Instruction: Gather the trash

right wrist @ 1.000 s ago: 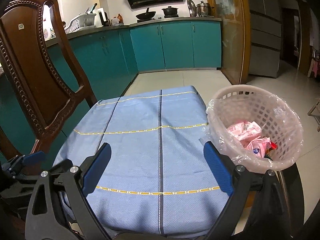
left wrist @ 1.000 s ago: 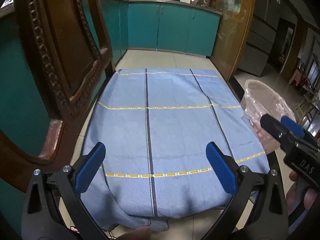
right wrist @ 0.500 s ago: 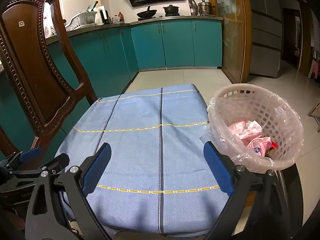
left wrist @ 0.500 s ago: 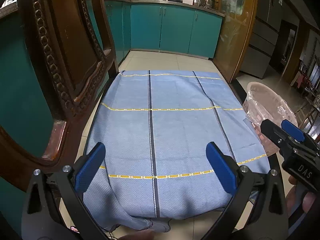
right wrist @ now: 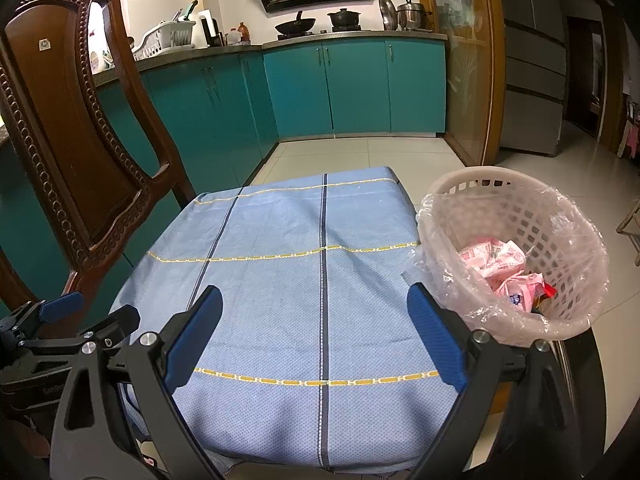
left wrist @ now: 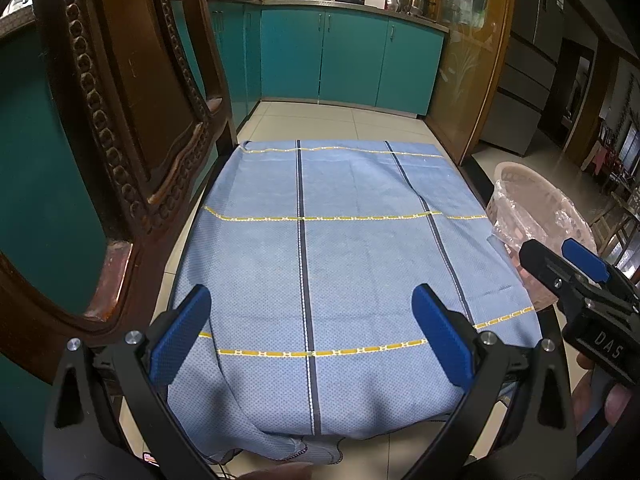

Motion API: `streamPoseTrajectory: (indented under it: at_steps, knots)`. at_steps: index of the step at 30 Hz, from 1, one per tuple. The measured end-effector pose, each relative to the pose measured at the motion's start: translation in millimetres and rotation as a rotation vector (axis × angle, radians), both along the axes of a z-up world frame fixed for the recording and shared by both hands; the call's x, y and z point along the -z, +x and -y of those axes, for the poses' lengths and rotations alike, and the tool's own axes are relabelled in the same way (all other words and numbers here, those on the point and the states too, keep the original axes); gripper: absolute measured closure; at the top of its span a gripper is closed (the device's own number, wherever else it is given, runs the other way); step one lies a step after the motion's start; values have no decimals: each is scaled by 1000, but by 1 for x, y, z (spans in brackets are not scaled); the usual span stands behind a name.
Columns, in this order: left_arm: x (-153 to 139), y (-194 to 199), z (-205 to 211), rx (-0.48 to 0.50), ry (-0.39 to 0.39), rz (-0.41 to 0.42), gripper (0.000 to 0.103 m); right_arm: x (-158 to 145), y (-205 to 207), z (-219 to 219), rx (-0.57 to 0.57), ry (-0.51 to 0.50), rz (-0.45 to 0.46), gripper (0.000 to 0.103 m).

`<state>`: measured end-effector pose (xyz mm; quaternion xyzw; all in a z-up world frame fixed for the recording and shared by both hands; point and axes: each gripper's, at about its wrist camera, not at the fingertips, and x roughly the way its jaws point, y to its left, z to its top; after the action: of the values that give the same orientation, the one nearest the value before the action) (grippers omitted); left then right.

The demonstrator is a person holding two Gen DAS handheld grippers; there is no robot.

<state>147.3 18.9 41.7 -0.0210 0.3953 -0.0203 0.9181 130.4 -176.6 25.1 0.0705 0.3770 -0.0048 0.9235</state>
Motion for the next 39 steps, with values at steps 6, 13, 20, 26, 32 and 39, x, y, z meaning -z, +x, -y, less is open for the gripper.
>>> streamPoseTrajectory:
  at_steps: [6,13,20,26,32,39]
  knots:
    - [0,0,0,-5,-1,-1,3,0,0,0,1,1,0,12]
    - [2,1,-2,-5,-3,-3,3,0,0,-1,-1,0,-1,12]
    - [2,1,-2,-5,-3,-2,3,0,0,-1,-2,0,-2,12]
    - [1,1,-2,-4,-1,-1,3,0,0,-2,-2,0,-3,12]
    - [1,0,-1,-4,-2,-1,3,1,0,-2,-2,1,-4,12]
    - [0,-1,-1,-1,-2,0,3,1,0,-2,-4,-2,-5,12]
